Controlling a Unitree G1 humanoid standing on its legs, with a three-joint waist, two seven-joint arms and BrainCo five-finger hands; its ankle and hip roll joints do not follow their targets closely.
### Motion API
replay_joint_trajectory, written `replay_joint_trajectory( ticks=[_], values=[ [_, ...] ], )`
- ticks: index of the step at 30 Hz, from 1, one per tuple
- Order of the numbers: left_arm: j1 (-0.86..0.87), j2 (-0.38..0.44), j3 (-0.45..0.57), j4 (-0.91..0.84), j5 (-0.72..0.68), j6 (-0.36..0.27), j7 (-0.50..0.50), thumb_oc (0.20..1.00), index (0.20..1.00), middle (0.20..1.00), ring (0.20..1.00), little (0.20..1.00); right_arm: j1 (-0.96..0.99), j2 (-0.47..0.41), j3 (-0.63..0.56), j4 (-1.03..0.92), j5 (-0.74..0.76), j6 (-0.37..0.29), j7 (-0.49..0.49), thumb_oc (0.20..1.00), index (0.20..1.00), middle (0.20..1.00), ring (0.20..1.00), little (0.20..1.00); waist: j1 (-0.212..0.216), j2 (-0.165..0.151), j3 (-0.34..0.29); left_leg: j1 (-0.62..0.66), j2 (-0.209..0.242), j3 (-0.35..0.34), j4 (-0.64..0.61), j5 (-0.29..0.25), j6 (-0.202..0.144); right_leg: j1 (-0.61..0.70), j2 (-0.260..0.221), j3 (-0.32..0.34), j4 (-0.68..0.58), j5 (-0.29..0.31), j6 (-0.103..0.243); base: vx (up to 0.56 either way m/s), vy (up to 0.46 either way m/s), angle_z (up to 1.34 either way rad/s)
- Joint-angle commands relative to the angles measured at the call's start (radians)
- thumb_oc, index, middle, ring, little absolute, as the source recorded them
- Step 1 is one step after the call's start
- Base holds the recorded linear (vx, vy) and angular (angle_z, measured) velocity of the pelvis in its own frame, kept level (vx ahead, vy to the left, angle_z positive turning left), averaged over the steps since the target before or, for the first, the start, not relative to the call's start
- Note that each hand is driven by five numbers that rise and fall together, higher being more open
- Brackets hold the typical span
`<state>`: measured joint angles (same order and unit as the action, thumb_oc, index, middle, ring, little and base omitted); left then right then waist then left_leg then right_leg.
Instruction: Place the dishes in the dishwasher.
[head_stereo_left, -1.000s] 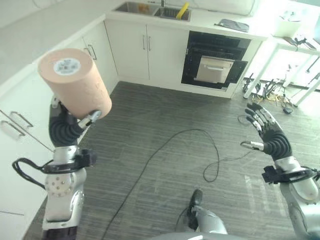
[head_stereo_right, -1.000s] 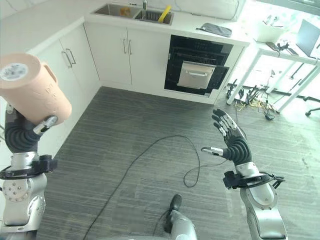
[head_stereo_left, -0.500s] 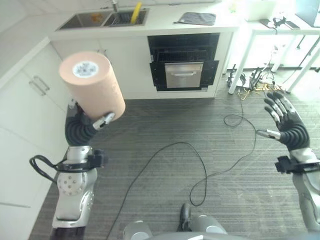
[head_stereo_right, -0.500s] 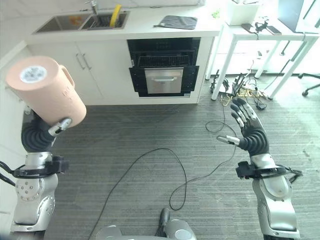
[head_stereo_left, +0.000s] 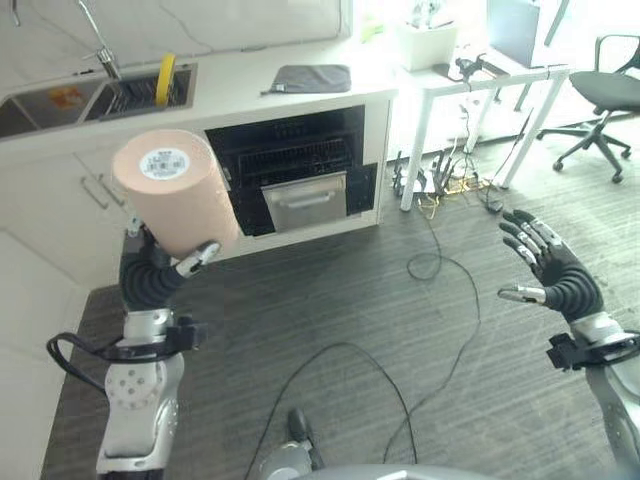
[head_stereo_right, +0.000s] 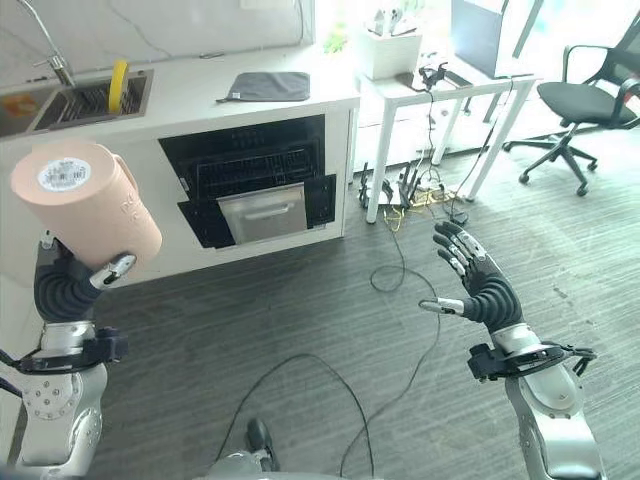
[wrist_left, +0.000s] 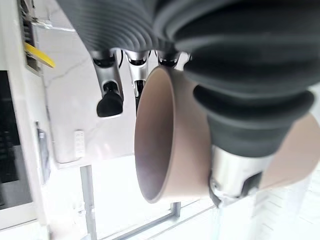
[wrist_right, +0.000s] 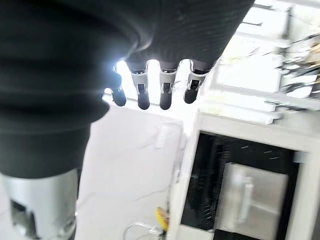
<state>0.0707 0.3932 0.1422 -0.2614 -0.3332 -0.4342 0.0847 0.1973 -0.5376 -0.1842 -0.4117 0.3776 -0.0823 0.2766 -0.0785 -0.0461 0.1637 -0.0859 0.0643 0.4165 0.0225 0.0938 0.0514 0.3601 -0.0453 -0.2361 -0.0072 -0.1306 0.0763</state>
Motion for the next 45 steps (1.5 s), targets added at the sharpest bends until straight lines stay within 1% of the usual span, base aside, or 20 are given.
replay_joint_trajectory(
  ticks=[1, 4, 7, 11, 13, 14, 15, 19, 23, 27, 30, 33, 34, 35, 37, 38, 39, 41, 43, 45],
  values=[
    [0.012, 0.064, 0.036, -0.079, 0.007, -0.041, 0.000, 0.200, 0.200, 0.200, 0.200, 0.200, -0.067, 0.020, -0.029, -0.015, 0.007, -0.050, -0.037, 1.000, 1.000, 1.000, 1.000, 1.000, 0.046, 0.007, -0.036, 0.090, 0.072, -0.106, -0.110, -0.051, -0.114, -0.143, -0.136, -0.046, 0.145, 0.043, 0.111, 0.34, 0.315, 0.43],
    [-0.006, 0.061, 0.033, -0.082, 0.005, -0.005, -0.034, 0.200, 0.200, 0.200, 0.200, 0.200, -0.070, 0.055, -0.025, -0.023, 0.088, -0.022, -0.024, 1.000, 1.000, 1.000, 1.000, 1.000, 0.057, 0.004, -0.040, 0.092, 0.031, -0.158, -0.110, -0.071, -0.084, -0.223, -0.148, -0.030, 0.314, 0.107, 0.125, 0.28, 0.259, 0.91],
    [-0.030, 0.068, 0.010, -0.078, 0.052, 0.011, -0.034, 0.200, 0.200, 0.200, 0.200, 0.200, -0.069, 0.097, -0.008, -0.021, 0.082, -0.039, -0.008, 1.000, 1.000, 1.000, 1.000, 1.000, 0.060, 0.013, -0.036, 0.113, 0.003, -0.211, -0.110, -0.091, -0.060, -0.322, -0.150, -0.012, 0.502, 0.127, 0.114, 0.27, 0.171, 0.93],
    [-0.059, 0.086, -0.014, -0.093, 0.105, 0.042, 0.003, 0.200, 0.200, 0.200, 0.200, 0.200, -0.099, 0.090, 0.015, -0.010, 0.066, -0.041, -0.019, 1.000, 1.000, 1.000, 1.000, 1.000, 0.072, 0.006, -0.032, 0.135, 0.014, -0.221, -0.110, -0.099, -0.086, -0.308, -0.189, -0.099, 0.249, 0.121, 0.095, 0.18, -0.111, 0.67],
    [-0.065, 0.089, -0.025, -0.093, 0.109, 0.053, 0.028, 0.200, 0.200, 0.200, 0.200, 0.200, -0.110, 0.078, 0.021, -0.017, 0.078, -0.034, -0.027, 1.000, 1.000, 1.000, 1.000, 1.000, 0.059, -0.002, -0.025, 0.154, 0.035, -0.202, -0.110, -0.114, -0.108, -0.293, -0.202, -0.106, 0.029, 0.171, 0.104, 0.17, -0.214, 0.38],
    [-0.064, 0.088, -0.027, -0.092, 0.113, 0.053, 0.031, 0.200, 0.200, 0.200, 0.200, 0.200, -0.110, 0.076, 0.021, -0.020, 0.083, -0.030, -0.027, 1.000, 1.000, 1.000, 1.000, 1.000, 0.056, -0.003, -0.024, 0.158, 0.037, -0.200, -0.110, -0.119, -0.110, -0.289, -0.204, -0.100, -0.006, 0.194, 0.108, 0.24, -0.271, 0.20],
    [-0.059, 0.088, -0.031, -0.097, 0.126, 0.053, 0.039, 0.200, 0.200, 0.200, 0.200, 0.200, -0.105, 0.080, 0.026, -0.034, 0.079, -0.021, -0.030, 1.000, 1.000, 1.000, 1.000, 1.000, 0.041, -0.010, -0.022, 0.177, 0.036, -0.201, -0.110, -0.141, -0.110, -0.311, -0.227, -0.075, -0.060, 0.263, 0.126, 0.23, -0.280, 0.24],
    [-0.043, 0.107, -0.017, -0.102, 0.146, 0.033, 0.052, 0.200, 0.200, 0.200, 0.200, 0.200, -0.089, 0.092, 0.029, -0.049, 0.091, -0.036, -0.020, 1.000, 1.000, 1.000, 1.000, 1.000, 0.026, -0.008, -0.010, 0.227, 0.057, -0.184, -0.110, -0.176, -0.109, -0.366, -0.274, -0.068, -0.078, 0.317, 0.148, 0.24, -0.403, 0.07],
    [-0.048, 0.120, -0.003, -0.101, 0.146, 0.025, 0.058, 0.200, 0.200, 0.200, 0.200, 0.200, -0.102, 0.091, 0.052, -0.047, 0.069, -0.050, -0.022, 1.000, 1.000, 1.000, 1.000, 1.000, 0.026, -0.001, -0.018, 0.257, 0.089, -0.169, -0.110, -0.190, -0.117, -0.346, -0.260, -0.067, -0.078, 0.274, 0.145, 0.22, -0.504, -0.09],
    [-0.017, 0.111, 0.005, -0.117, 0.102, 0.047, 0.079, 0.200, 0.200, 0.200, 0.200, 0.200, -0.169, 0.036, 0.075, -0.035, 0.069, 0.002, -0.031, 1.000, 1.000, 1.000, 1.000, 1.000, 0.037, 0.019, -0.040, 0.316, 0.157, -0.127, -0.087, -0.150, -0.169, -0.327, -0.186, -0.100, -0.080, 0.204, 0.105, 0.25, -0.545, -0.28],
    [0.011, 0.094, 0.020, -0.128, 0.099, 0.053, 0.073, 0.200, 0.200, 0.200, 0.200, 0.200, -0.150, 0.004, 0.059, -0.038, 0.088, 0.011, -0.002, 1.000, 1.000, 1.000, 1.000, 1.000, 0.030, 0.024, -0.031, 0.215, 0.201, -0.147, 0.175, -0.088, -0.202, -0.298, -0.130, -0.058, -0.080, 0.157, 0.041, 0.19, -0.445, -0.55],
    [0.027, 0.076, 0.028, -0.115, 0.090, 0.039, 0.048, 0.200, 0.200, 0.200, 0.200, 0.200, -0.135, -0.012, 0.041, -0.024, 0.086, -0.009, 0.011, 1.000, 1.000, 1.000, 1.000, 1.000, 0.021, 0.021, -0.014, 0.126, 0.183, -0.125, 0.348, -0.109, -0.201, -0.270, -0.119, -0.067, -0.080, 0.130, 0.010, 0.17, -0.212, -0.43],
    [0.038, 0.065, 0.029, -0.110, 0.082, 0.020, 0.024, 0.200, 0.200, 0.200, 0.200, 0.200, -0.144, -0.016, 0.045, -0.019, 0.078, -0.008, -0.009, 1.000, 1.000, 1.000, 1.000, 1.000, 0.018, 0.029, -0.007, 0.117, 0.150, -0.101, 0.245, -0.150, -0.177, -0.259, -0.117, -0.067, -0.080, 0.119, 0.019, 0.24, -0.006, -0.03],
    [0.043, 0.063, 0.032, -0.111, 0.077, 0.015, 0.018, 0.200, 0.200, 0.200, 0.200, 0.200, -0.145, -0.014, 0.045, -0.017, 0.073, -0.007, -0.009, 1.000, 1.000, 1.000, 1.000, 1.000, 0.018, 0.034, -0.006, 0.128, 0.145, -0.092, 0.196, -0.144, -0.175, -0.255, -0.116, -0.065, -0.080, 0.115, 0.023, 0.27, 0.146, 0.07],
    [0.050, 0.059, 0.036, -0.110, 0.033, 0.010, -0.005, 0.200, 0.200, 0.200, 0.200, 0.200, -0.135, 0.001, 0.047, -0.015, 0.040, -0.011, -0.010, 1.000, 1.000, 1.000, 1.000, 1.000, 0.013, 0.054, -0.012, 0.152, 0.167, -0.057, -0.023, -0.088, -0.186, -0.240, -0.113, -0.071, -0.080, 0.101, 0.039, 0.26, 0.241, -0.02],
    [0.047, 0.055, 0.029, -0.109, 0.026, 0.001, -0.012, 0.200, 0.200, 0.200, 0.200, 0.200, -0.122, 0.008, 0.045, -0.021, 0.018, -0.014, -0.012, 1.000, 1.000, 1.000, 1.000, 1.000, 0.009, 0.063, -0.017, 0.173, 0.203, -0.046, -0.110, -0.029, -0.208, -0.228, -0.118, -0.084, -0.080, 0.094, 0.048, 0.25, 0.267, 0.06],
    [0.044, 0.055, 0.022, -0.107, 0.025, -0.005, -0.013, 0.200, 0.200, 0.200, 0.200, 0.200, -0.119, 0.012, 0.047, -0.021, 0.009, -0.018, -0.014, 1.000, 1.000, 1.000, 1.000, 1.000, 0.011, 0.066, -0.017, 0.148, 0.235, -0.066, -0.110, -0.002, -0.229, -0.219, -0.119, -0.087, -0.080, 0.091, 0.048, 0.25, 0.312, 0.13],
    [0.038, 0.055, 0.017, -0.091, 0.017, -0.036, -0.018, 0.200, 0.200, 0.200, 0.200, 0.200, -0.126, -0.005, 0.032, -0.012, 0.020, -0.025, -0.002, 1.000, 1.000, 1.000, 1.000, 1.000, -0.002, 0.063, -0.027, 0.146, 0.275, -0.035, -0.110, 0.016, -0.239, -0.196, -0.142, -0.105, -0.080, 0.075, 0.055, 0.26, 0.435, -0.01],
    [0.035, 0.056, 0.014, -0.086, 0.025, -0.043, -0.010, 0.200, 0.200, 0.200, 0.200, 0.200, -0.126, -0.009, 0.024, -0.009, 0.029, -0.026, 0.004, 1.000, 1.000, 1.000, 1.000, 1.000, -0.001, 0.058, -0.030, 0.160, 0.268, -0.026, -0.110, 0.000, -0.235, -0.179, -0.160, -0.115, -0.080, 0.074, 0.069, 0.25, 0.399, -0.39],
    [0.003, 0.071, 0.007, -0.075, 0.021, -0.040, -0.010, 0.200, 0.200, 0.200, 0.200, 0.200, -0.105, -0.014, -0.005, -0.024, 0.084, -0.017, 0.013, 1.000, 1.000, 1.000, 1.000, 1.000, -0.001, 0.046, -0.034, 0.178, 0.222, -0.037, -0.110, -0.030, -0.215, -0.151, -0.199, -0.130, -0.064, 0.085, 0.111, 0.35, 0.564, -0.35]
  ],
)
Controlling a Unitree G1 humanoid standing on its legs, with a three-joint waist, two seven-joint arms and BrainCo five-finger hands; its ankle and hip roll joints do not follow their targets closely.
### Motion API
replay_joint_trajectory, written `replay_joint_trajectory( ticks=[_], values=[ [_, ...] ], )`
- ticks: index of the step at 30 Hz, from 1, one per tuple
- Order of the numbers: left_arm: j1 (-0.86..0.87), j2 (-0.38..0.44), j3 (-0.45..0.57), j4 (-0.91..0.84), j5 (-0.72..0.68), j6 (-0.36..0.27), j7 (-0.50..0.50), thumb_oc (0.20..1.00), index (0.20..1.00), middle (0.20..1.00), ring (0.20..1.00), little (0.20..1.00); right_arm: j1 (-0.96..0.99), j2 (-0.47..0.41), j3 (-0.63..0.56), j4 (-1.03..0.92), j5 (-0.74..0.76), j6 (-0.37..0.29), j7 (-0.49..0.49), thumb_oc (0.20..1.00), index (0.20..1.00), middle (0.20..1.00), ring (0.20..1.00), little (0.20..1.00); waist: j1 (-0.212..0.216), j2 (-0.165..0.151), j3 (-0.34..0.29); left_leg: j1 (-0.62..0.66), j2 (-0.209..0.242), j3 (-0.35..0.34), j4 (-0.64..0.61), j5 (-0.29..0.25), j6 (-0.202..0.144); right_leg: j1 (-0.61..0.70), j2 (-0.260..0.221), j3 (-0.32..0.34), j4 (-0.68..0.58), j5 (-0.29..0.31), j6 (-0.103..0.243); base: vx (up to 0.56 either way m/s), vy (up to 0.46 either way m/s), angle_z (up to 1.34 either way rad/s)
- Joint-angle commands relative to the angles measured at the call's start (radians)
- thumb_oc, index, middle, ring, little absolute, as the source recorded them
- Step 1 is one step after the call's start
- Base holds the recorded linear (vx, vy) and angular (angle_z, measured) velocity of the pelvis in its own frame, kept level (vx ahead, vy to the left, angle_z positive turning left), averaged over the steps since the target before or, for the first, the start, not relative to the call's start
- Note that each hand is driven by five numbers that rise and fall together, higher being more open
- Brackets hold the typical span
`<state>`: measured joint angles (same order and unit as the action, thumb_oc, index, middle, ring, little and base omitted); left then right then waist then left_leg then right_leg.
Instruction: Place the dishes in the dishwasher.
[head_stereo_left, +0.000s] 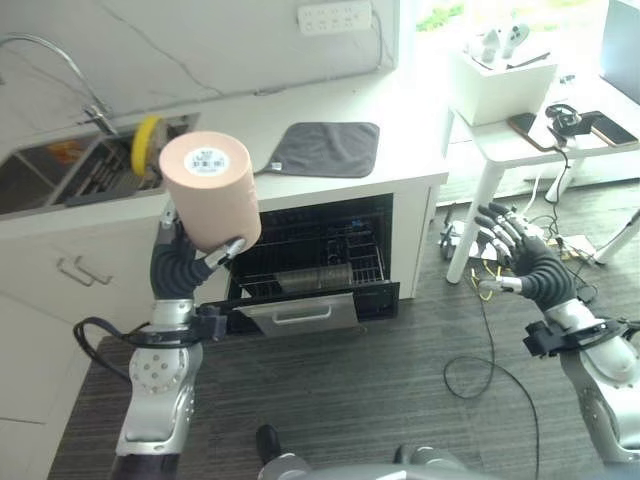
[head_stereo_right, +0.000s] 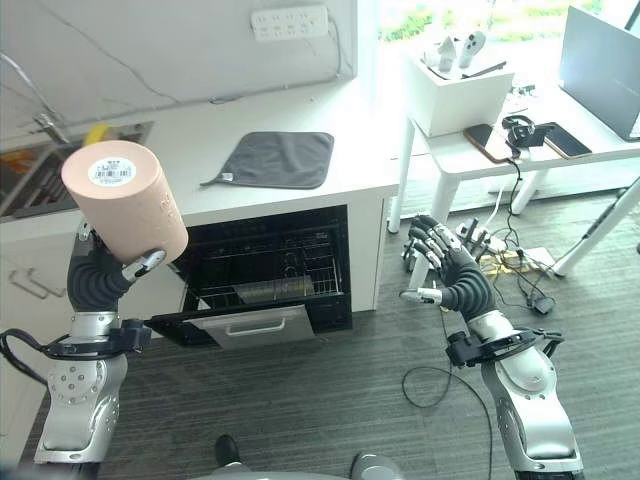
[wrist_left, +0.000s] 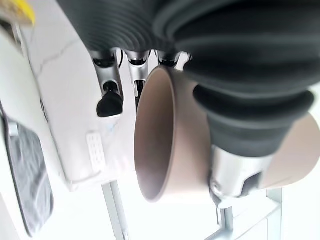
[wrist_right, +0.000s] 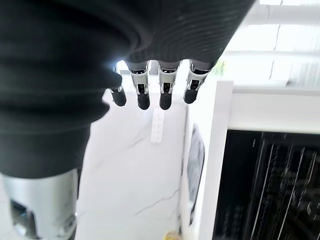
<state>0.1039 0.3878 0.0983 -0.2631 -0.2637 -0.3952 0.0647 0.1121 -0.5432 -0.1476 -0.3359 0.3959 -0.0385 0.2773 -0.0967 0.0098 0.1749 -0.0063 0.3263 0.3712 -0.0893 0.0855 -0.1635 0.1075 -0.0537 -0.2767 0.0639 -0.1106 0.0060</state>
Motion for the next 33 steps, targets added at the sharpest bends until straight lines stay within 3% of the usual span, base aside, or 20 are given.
replay_joint_trajectory(
  ticks=[1, 3, 5, 7, 9, 11, 18, 25, 33],
  values=[
    [-0.061, 0.076, 0.052, -0.065, -0.042, -0.076, -0.018, 0.200, 0.200, 0.200, 0.200, 0.200, 0.010, 0.027, -0.057, -0.116, 0.056, -0.062, 0.011, 1.000, 1.000, 1.000, 1.000, 1.000, 0.018, -0.020, -0.041, 0.106, -0.089, -0.026, 0.002, -0.047, 0.026, 0.064, -0.230, -0.084, -0.015, 0.078, 0.202, 0.34, 0.557, -0.24],
    [-0.074, 0.078, 0.048, -0.062, -0.044, -0.063, -0.026, 0.200, 0.200, 0.200, 0.200, 0.200, 0.019, 0.053, -0.048, -0.121, 0.021, -0.066, 0.000, 1.000, 1.000, 1.000, 1.000, 1.000, 0.020, -0.029, -0.036, 0.104, -0.119, -0.051, 0.002, -0.059, 0.053, 0.019, -0.253, -0.065, 0.104, 0.110, 0.206, 0.24, 0.380, -0.11],
    [-0.087, 0.082, 0.036, -0.066, -0.016, -0.049, -0.021, 0.200, 0.200, 0.200, 0.200, 0.200, 0.033, 0.079, -0.031, -0.124, 0.014, -0.071, 0.001, 1.000, 1.000, 1.000, 1.000, 1.000, 0.013, -0.037, -0.026, 0.103, -0.139, -0.096, 0.002, -0.077, 0.077, -0.056, -0.245, -0.019, 0.189, 0.126, 0.199, 0.21, 0.118, 0.29],
    [-0.123, 0.095, 0.027, -0.071, 0.001, -0.040, 0.009, 0.200, 0.200, 0.200, 0.200, 0.200, 0.017, 0.085, -0.019, -0.119, 0.004, -0.069, 0.007, 1.000, 1.000, 1.000, 1.000, 1.000, 0.017, -0.047, -0.023, 0.098, -0.116, -0.079, 0.002, -0.072, 0.052, -0.055, -0.239, -0.062, -0.010, 0.142, 0.198, 0.14, -0.157, 0.35],
    [-0.135, 0.103, 0.019, -0.081, 0.007, -0.037, 0.040, 0.200, 0.200, 0.200, 0.200, 0.200, -0.009, 0.087, -0.007, -0.119, -0.006, -0.066, -0.005, 1.000, 1.000, 1.000, 1.000, 1.000, 0.020, -0.059, -0.011, 0.103, -0.112, -0.070, 0.002, -0.082, 0.042, -0.071, -0.260, -0.080, -0.060, 0.233, 0.218, 0.04, -0.198, 0.29],
    [-0.130, 0.094, 0.003, -0.087, 0.004, -0.034, 0.061, 0.200, 0.200, 0.200, 0.200, 0.200, -0.031, 0.076, 0.003, -0.107, -0.013, -0.057, -0.020, 1.000, 1.000, 1.000, 1.000, 1.000, 0.035, -0.062, -0.023, 0.104, -0.093, -0.063, 0.002, -0.076, 0.039, -0.027, -0.227, -0.096, -0.143, 0.193, 0.202, 0.10, -0.287, 0.30],
    [-0.080, 0.085, 0.025, -0.108, -0.020, -0.025, 0.071, 0.200, 0.200, 0.200, 0.200, 0.200, -0.047, 0.038, 0.000, -0.117, -0.017, 0.020, -0.073, 1.000, 1.000, 1.000, 1.000, 1.000, 0.049, -0.038, -0.064, 0.117, -0.058, -0.053, 0.002, -0.065, 0.015, 0.015, -0.171, -0.083, -0.151, 0.111, 0.170, 0.10, -0.152, -0.08],
    [-0.059, 0.093, 0.020, -0.098, 0.010, -0.018, 0.079, 0.200, 0.200, 0.200, 0.200, 0.200, -0.016, 0.058, 0.001, -0.113, 0.063, 0.040, -0.103, 1.000, 1.000, 1.000, 1.000, 1.000, 0.027, -0.016, -0.072, 0.134, -0.050, -0.038, 0.002, -0.069, 0.005, 0.021, -0.171, -0.069, -0.151, 0.102, 0.175, 0.02, -0.028, -0.07],
    [-0.163, 0.071, -0.156, -0.033, 0.204, 0.051, 0.205, 0.200, 0.200, 0.200, 0.200, 0.200, -0.119, 0.089, 0.138, -0.102, 0.058, 0.053, -0.124, 1.000, 1.000, 1.000, 1.000, 1.000, 0.023, -0.012, -0.087, 0.148, -0.057, -0.043, 0.002, -0.082, 0.012, 0.027, -0.176, -0.069, -0.151, 0.107, 0.179, 0.00, -0.004, -0.01]
  ],
)
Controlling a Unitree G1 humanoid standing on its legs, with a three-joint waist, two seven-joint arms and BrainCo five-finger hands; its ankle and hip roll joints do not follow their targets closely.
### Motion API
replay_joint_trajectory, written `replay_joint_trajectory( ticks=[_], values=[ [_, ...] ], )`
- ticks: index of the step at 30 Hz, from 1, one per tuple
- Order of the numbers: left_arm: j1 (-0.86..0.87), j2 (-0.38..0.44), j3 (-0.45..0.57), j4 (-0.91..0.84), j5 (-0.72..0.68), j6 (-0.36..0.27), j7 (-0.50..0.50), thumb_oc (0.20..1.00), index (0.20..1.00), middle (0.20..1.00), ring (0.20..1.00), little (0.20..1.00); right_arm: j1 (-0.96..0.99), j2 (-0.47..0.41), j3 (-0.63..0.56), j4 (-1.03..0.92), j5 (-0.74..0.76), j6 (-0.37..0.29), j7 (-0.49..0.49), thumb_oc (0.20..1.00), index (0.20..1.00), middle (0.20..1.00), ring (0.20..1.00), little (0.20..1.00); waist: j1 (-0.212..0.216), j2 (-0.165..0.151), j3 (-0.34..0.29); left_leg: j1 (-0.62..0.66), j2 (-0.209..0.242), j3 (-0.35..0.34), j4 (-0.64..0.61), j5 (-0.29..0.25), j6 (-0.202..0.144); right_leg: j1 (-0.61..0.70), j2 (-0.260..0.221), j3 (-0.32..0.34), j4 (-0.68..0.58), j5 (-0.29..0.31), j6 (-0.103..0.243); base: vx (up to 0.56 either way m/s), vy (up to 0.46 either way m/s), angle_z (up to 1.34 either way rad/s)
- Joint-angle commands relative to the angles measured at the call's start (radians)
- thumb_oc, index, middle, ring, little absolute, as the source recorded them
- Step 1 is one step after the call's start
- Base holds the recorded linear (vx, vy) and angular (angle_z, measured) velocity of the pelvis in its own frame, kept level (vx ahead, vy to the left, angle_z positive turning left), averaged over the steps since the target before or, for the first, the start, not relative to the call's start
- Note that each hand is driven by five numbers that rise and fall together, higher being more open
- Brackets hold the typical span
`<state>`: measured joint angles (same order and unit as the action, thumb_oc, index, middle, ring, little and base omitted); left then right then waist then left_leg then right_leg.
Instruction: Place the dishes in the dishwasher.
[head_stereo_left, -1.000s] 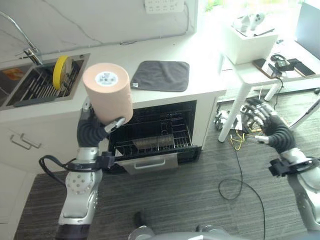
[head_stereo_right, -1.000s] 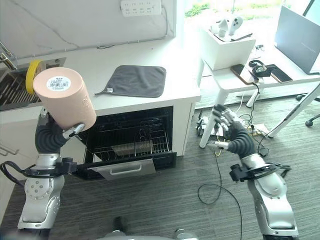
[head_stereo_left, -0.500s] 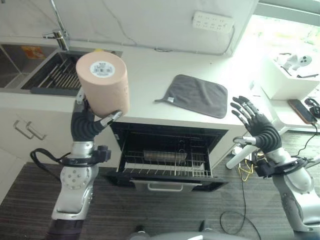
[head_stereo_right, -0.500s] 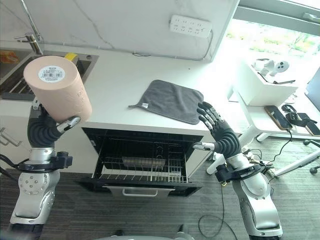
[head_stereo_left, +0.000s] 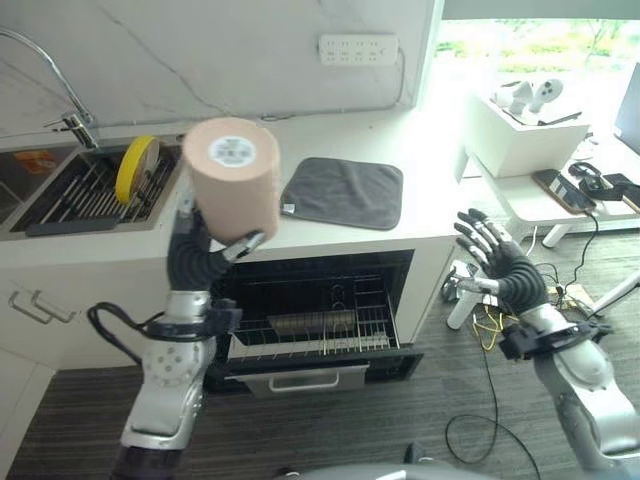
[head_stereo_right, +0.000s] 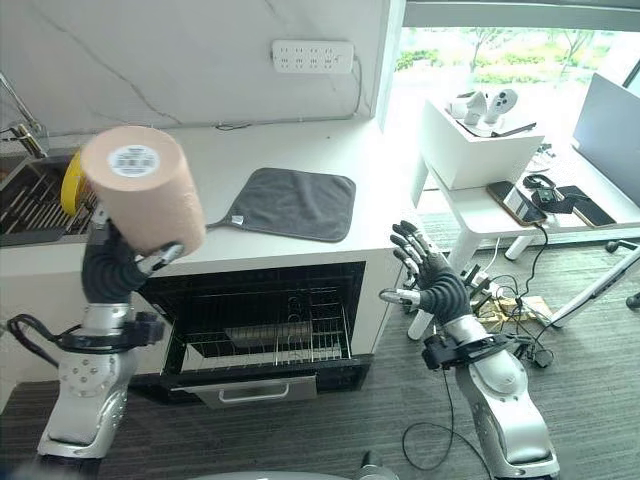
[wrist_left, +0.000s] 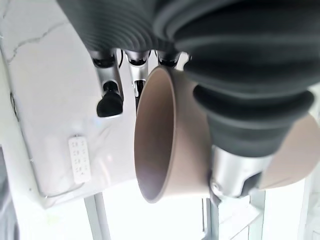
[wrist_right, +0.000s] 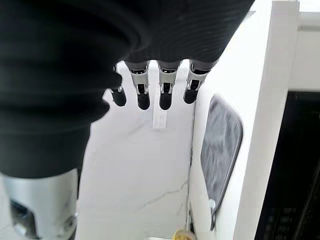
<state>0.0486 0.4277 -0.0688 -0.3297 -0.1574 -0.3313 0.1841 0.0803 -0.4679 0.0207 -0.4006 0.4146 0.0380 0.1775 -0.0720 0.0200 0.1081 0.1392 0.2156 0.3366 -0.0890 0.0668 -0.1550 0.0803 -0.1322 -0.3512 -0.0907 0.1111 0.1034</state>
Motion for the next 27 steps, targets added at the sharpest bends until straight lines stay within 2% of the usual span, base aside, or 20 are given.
replay_joint_trajectory(
  ticks=[1, 8, 12, 27],
  values=[
    [-0.119, 0.029, -0.003, 0.043, 0.123, -0.006, 0.101, 0.200, 0.200, 0.200, 0.200, 0.200, -0.100, 0.016, -0.019, -0.037, 0.040, -0.020, -0.028, 1.000, 1.000, 1.000, 1.000, 1.000, -0.001, -0.022, -0.022, 0.004, 0.054, -0.009, 0.002, -0.064, 0.004, 0.055, -0.098, 0.005, 0.003, -0.114, 0.082, 0.00, 0.000, 0.00],
    [-0.222, 0.009, -0.152, 0.151, 0.268, 0.049, 0.191, 0.200, 0.200, 0.200, 0.200, 0.200, -0.201, 0.025, 0.065, -0.025, 0.081, -0.009, -0.065, 1.000, 1.000, 1.000, 1.000, 1.000, 0.002, -0.030, -0.038, 0.020, 0.050, 0.003, 0.002, -0.075, 0.011, 0.066, -0.102, 0.001, 0.003, -0.113, 0.083, -0.01, -0.004, 0.00],
    [-0.252, 0.009, -0.204, 0.188, 0.304, 0.077, 0.195, 0.200, 0.200, 0.200, 0.200, 0.200, -0.242, 0.035, 0.093, -0.024, 0.053, -0.031, -0.086, 1.000, 1.000, 1.000, 1.000, 1.000, 0.002, -0.030, -0.042, 0.029, 0.051, 0.014, 0.002, -0.079, 0.012, 0.071, -0.101, 0.001, 0.003, -0.113, 0.082, 0.00, 0.000, 0.00],
    [-0.286, -0.003, -0.294, 0.206, 0.363, 0.060, 0.182, 0.200, 0.200, 0.200, 0.200, 0.200, -0.359, 0.075, 0.173, -0.027, 0.055, 0.029, -0.085, 1.000, 1.000, 1.000, 1.000, 1.000, 0.018, -0.036, -0.052, 0.042, 0.052, 0.016, 0.002, -0.083, 0.013, 0.087, -0.097, 0.003, 0.003, -0.121, 0.076, 0.00, -0.001, -0.01]
  ],
)
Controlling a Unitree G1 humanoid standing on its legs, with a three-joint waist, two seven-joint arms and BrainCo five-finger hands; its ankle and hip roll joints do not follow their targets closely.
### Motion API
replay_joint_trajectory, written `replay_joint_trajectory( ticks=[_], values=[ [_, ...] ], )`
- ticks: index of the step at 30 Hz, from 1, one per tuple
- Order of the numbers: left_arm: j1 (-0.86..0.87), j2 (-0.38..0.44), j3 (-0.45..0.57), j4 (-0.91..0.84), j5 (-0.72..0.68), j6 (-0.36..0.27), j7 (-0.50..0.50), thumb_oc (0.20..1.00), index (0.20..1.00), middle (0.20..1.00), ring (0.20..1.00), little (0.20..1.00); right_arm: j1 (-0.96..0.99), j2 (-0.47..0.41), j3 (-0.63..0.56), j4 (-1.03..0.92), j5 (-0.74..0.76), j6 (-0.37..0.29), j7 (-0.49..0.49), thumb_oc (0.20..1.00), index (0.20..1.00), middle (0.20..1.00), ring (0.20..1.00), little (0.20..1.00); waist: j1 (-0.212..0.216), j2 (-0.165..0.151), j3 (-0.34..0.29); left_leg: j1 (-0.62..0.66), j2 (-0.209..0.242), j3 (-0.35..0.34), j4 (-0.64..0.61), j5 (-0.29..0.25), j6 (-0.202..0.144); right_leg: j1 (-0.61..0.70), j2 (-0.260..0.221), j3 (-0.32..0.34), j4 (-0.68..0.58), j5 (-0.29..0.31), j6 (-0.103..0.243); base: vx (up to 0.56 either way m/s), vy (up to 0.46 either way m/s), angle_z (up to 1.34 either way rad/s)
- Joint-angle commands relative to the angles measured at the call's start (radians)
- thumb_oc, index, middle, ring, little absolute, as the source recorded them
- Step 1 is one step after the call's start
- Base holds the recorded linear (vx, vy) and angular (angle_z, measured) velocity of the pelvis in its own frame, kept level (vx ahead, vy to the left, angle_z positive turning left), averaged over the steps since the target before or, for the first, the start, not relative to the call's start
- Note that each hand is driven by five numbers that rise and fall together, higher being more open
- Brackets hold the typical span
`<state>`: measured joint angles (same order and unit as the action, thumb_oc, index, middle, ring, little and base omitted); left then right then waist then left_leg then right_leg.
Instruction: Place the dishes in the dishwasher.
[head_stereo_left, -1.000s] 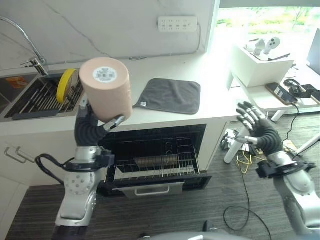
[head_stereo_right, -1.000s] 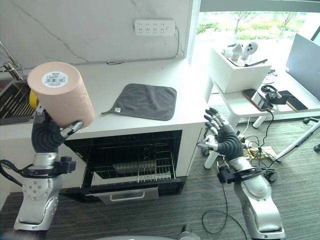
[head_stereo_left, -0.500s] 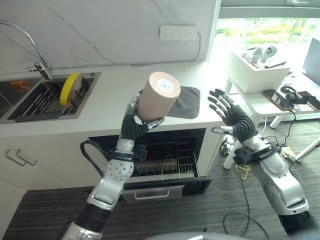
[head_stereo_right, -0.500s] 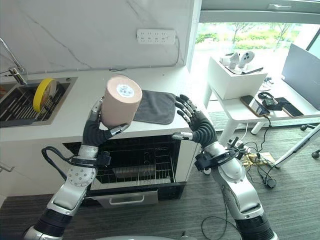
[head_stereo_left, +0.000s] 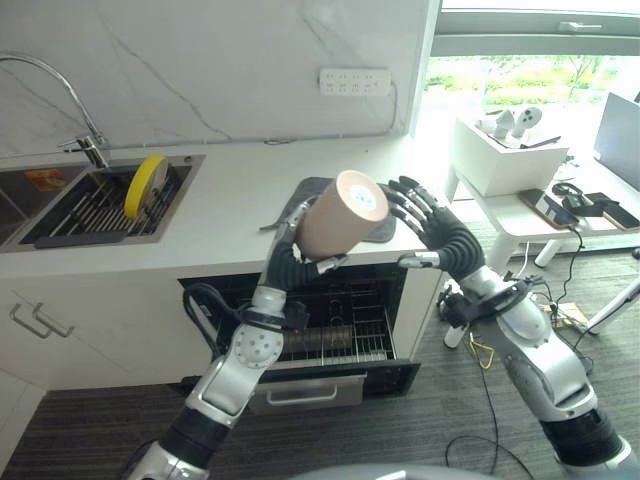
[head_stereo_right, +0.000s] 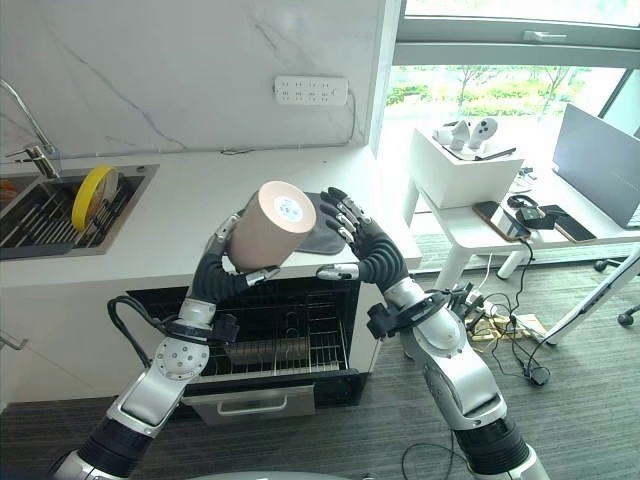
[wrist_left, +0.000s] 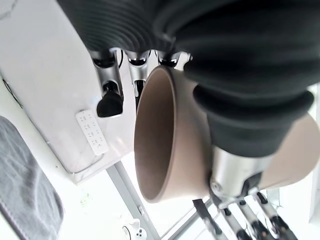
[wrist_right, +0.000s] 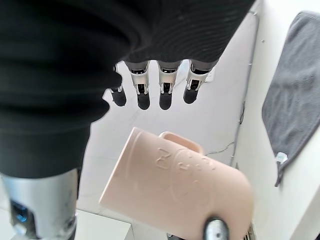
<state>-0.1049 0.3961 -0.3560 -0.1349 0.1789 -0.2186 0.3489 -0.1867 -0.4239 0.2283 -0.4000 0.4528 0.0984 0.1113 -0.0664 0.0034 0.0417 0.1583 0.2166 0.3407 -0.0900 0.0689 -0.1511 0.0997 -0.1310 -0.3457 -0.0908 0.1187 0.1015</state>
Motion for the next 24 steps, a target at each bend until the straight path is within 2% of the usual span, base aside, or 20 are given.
replay_joint_trajectory(
  ticks=[1, 10, 24],
  values=[
    [-0.136, 0.028, -0.009, 0.008, 0.025, -0.055, 0.017, 0.200, 0.200, 0.200, 0.200, 0.200, -0.097, 0.032, -0.031, -0.027, 0.015, -0.028, -0.021, 1.000, 1.000, 1.000, 1.000, 1.000, 0.014, -0.019, 0.014, 0.022, 0.051, 0.011, 0.003, -0.085, 0.009, 0.068, -0.098, -0.003, 0.004, -0.129, 0.078, 0.04, 0.003, 0.00],
    [-0.166, 0.023, -0.049, -0.001, 0.013, -0.057, -0.017, 0.200, 0.200, 0.200, 0.200, 0.200, -0.150, 0.062, 0.008, 0.013, 0.017, -0.001, -0.055, 1.000, 1.000, 1.000, 1.000, 1.000, 0.028, -0.022, 0.011, 0.024, 0.046, 0.000, 0.003, -0.087, 0.013, 0.076, -0.101, -0.013, 0.004, -0.129, 0.078, 0.01, 0.000, 0.00],
    [-0.184, 0.010, -0.093, -0.015, 0.009, -0.056, -0.019, 0.200, 0.200, 0.200, 0.200, 0.200, -0.195, 0.092, 0.045, 0.045, 0.008, -0.022, -0.098, 1.000, 1.000, 1.000, 1.000, 1.000, 0.041, -0.022, 0.012, 0.023, 0.040, -0.016, 0.003, -0.090, 0.016, 0.081, -0.101, -0.020, 0.004, -0.130, 0.077, 0.00, 0.000, 0.02]
  ],
)
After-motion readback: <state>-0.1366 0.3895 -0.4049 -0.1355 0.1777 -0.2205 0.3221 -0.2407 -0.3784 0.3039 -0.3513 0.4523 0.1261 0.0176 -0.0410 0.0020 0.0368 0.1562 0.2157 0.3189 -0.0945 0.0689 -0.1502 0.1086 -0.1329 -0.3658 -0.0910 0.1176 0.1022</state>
